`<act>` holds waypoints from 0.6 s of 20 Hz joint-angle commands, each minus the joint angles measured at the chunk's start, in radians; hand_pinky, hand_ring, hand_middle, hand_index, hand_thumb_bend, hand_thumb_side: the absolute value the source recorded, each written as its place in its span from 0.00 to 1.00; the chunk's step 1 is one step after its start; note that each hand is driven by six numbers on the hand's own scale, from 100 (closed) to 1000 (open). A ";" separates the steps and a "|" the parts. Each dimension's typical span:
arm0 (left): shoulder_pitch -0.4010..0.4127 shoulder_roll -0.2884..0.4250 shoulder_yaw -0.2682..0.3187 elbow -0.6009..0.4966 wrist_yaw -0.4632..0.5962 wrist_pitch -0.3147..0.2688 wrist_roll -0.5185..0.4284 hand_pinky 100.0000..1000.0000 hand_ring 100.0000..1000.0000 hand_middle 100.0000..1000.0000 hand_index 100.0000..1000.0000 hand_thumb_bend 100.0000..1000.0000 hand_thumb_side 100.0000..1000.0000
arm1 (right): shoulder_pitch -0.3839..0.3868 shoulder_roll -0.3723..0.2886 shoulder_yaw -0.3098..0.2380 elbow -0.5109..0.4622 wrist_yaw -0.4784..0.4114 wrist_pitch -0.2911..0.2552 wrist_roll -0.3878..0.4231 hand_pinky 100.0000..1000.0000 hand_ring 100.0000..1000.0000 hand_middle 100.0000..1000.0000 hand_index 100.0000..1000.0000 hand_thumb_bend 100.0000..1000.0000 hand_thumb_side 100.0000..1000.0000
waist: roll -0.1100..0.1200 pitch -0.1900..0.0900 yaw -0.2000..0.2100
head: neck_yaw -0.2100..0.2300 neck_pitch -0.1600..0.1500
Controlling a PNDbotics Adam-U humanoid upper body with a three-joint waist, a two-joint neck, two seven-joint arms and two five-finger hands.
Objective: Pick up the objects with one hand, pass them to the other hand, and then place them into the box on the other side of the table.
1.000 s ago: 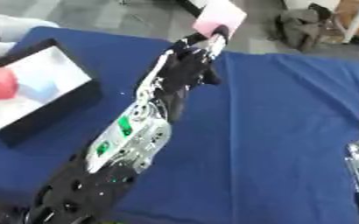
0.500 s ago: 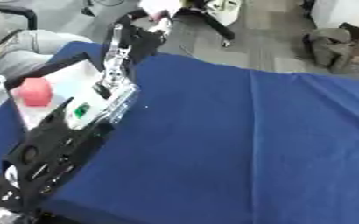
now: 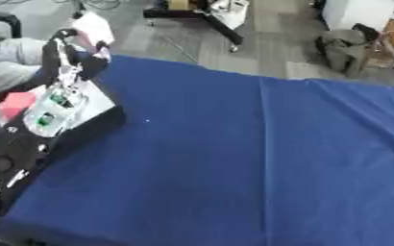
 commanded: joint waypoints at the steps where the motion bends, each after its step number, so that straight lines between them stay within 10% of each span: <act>1: -0.027 0.044 0.052 0.118 -0.149 0.038 -0.005 0.45 0.33 0.17 0.28 0.20 0.12 | -0.005 0.000 -0.003 -0.004 0.003 0.000 0.005 0.78 0.80 0.82 0.90 0.00 0.44 | 0.003 -0.016 -0.004 | -0.017 -0.011; 2: -0.029 0.047 0.061 0.148 -0.186 0.052 -0.018 0.47 0.36 0.20 0.31 0.29 0.16 | -0.005 0.001 -0.004 -0.003 0.003 0.000 0.005 0.78 0.80 0.82 0.90 0.00 0.44 | 0.003 -0.016 -0.005 | -0.021 -0.011; 5: -0.033 0.058 0.060 0.205 -0.306 0.094 -0.114 0.62 0.57 0.51 0.63 1.00 0.39 | -0.006 0.004 -0.004 0.000 0.003 0.000 0.007 0.78 0.80 0.82 0.90 0.00 0.44 | 0.003 -0.015 -0.009 | -0.034 -0.015; 7: -0.035 0.065 0.068 0.211 -0.381 0.112 -0.194 0.72 0.71 0.68 0.82 1.00 0.48 | -0.008 0.006 -0.004 0.002 0.002 0.001 0.008 0.78 0.80 0.82 0.90 0.00 0.44 | 0.004 -0.013 -0.010 | -0.040 -0.018; 12: -0.045 0.075 0.100 0.172 -0.477 0.128 -0.273 0.76 0.75 0.74 0.86 1.00 0.49 | -0.013 0.008 -0.006 0.005 0.003 0.002 0.008 0.78 0.80 0.82 0.90 0.00 0.44 | 0.005 -0.010 -0.011 | -0.047 -0.030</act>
